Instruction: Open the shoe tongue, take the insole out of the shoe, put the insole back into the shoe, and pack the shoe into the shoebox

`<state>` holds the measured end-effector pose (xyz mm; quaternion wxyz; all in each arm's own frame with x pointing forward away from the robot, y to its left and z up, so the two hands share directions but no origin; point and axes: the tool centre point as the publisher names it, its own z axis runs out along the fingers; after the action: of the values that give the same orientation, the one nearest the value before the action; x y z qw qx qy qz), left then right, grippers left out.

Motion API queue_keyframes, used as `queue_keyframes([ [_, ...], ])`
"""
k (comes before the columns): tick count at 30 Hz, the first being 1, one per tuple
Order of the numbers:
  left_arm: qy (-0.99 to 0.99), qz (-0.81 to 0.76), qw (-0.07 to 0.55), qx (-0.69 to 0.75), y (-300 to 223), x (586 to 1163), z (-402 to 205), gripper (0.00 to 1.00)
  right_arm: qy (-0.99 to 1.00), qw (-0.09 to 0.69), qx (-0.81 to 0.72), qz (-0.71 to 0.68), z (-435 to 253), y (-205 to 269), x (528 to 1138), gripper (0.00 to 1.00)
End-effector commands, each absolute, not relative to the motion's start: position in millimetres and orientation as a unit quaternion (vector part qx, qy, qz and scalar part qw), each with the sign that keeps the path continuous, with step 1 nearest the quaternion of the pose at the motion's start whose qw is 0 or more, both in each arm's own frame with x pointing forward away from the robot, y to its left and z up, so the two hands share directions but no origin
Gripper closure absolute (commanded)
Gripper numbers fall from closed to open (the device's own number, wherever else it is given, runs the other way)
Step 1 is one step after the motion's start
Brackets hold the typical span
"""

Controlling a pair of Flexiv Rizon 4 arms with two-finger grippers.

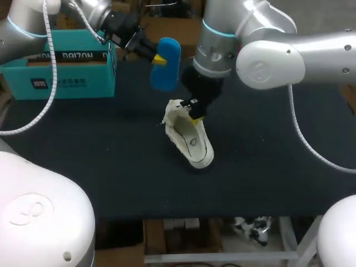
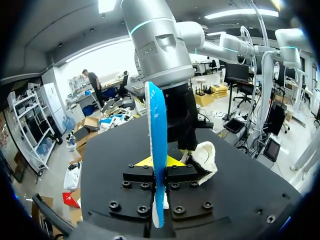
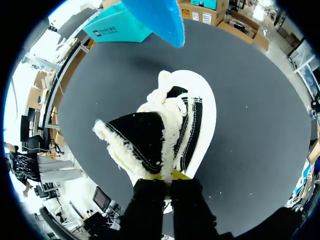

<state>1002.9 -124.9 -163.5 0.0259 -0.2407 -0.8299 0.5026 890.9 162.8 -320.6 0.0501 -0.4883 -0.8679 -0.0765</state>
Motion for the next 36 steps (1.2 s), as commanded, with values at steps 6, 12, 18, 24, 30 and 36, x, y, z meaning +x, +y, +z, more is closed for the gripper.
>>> queue_keyframes([
  [6, -0.821, 0.492, 0.077, -0.280, -134, 1007, -168, 1.00, -0.842, 0.006, -0.521, -0.140, -324, 153, 864, 1.00],
  [12, -0.819, 0.492, 0.078, -0.285, -139, 1002, -172, 1.00, -0.839, 0.011, -0.524, -0.144, -329, 143, 861, 1.00],
  [18, -0.822, 0.489, 0.079, -0.281, -140, 1000, -176, 1.00, -0.838, 0.022, -0.525, -0.148, -337, 133, 866, 1.00],
  [24, -0.825, 0.488, 0.077, -0.275, -139, 997, -178, 1.00, -0.831, 0.024, -0.535, -0.148, -340, 121, 870, 0.84],
  [30, -0.826, 0.488, 0.077, -0.271, -136, 995, -178, 1.00, -0.830, 0.024, -0.537, -0.150, -338, 116, 873, 0.00],
  [36, -0.827, 0.490, 0.072, -0.267, -130, 987, -174, 1.00, -0.823, 0.010, -0.545, -0.160, -321, 109, 871, 0.00],
])
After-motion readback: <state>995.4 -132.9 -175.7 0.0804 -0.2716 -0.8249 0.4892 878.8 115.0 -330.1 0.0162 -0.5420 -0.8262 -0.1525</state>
